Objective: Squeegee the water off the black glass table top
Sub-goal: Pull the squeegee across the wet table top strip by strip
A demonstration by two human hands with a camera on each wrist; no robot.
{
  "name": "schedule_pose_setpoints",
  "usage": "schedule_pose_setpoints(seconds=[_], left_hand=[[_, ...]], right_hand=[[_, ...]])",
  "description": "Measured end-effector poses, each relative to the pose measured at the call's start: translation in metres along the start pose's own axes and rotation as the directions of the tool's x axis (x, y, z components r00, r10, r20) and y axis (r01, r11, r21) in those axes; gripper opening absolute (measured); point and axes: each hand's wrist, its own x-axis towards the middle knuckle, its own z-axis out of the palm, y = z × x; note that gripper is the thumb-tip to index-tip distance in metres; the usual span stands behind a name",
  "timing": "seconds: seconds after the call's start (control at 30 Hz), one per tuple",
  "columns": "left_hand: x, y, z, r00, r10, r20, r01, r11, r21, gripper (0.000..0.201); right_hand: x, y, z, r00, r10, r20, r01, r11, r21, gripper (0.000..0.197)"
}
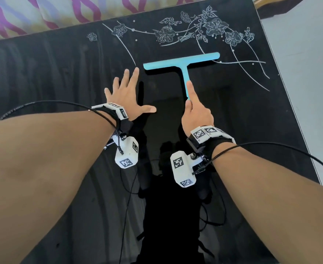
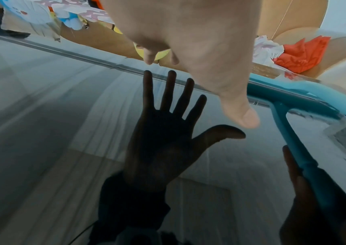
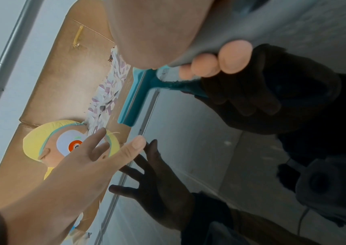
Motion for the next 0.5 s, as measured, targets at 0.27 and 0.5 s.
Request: schedule_pose_setpoints(seconds=[0.27, 0.5], left_hand=[[-0.069, 0.021, 0.032, 0.999, -0.024, 0.045, 0.023, 0.999, 0.030, 0.145], [-0.127, 0.040, 0.052, 0.993, -0.097, 0.060, 0.097, 0.995, 0.003, 0.148]], right_hand=[[-0.060, 0.033, -0.004, 0.999, 0.009, 0.042, -0.008, 1.000, -0.024, 0.054], [-0.111, 0.062, -0.013, 0.994, -0.009, 0.113, 0.015, 0.999, -0.045, 0.055]])
